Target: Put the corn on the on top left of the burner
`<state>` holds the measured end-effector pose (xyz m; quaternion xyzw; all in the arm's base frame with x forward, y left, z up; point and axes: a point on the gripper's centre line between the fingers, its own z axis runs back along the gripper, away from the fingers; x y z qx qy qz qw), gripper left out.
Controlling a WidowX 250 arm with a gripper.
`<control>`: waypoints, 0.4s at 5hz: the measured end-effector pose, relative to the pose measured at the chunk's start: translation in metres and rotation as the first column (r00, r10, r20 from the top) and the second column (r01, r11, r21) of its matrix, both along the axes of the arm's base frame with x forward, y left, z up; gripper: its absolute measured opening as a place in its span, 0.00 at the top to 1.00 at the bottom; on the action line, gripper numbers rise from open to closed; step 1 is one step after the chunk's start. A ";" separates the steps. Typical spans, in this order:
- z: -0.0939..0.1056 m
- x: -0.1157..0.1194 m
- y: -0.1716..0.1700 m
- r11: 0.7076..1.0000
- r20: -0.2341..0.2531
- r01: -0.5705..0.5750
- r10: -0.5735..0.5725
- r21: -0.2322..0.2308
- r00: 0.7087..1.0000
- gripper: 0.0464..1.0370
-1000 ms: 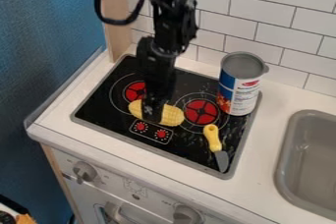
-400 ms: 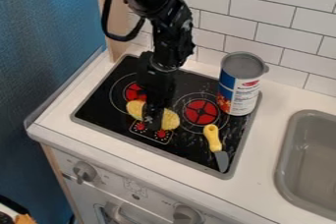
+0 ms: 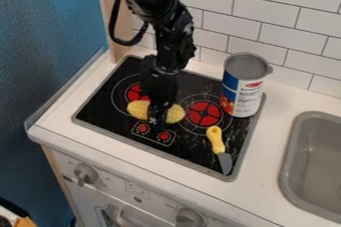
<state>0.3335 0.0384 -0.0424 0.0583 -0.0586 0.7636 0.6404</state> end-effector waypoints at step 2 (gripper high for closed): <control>0.001 0.002 -0.003 1.000 0.015 0.008 -0.008 -0.013 1.000 0.40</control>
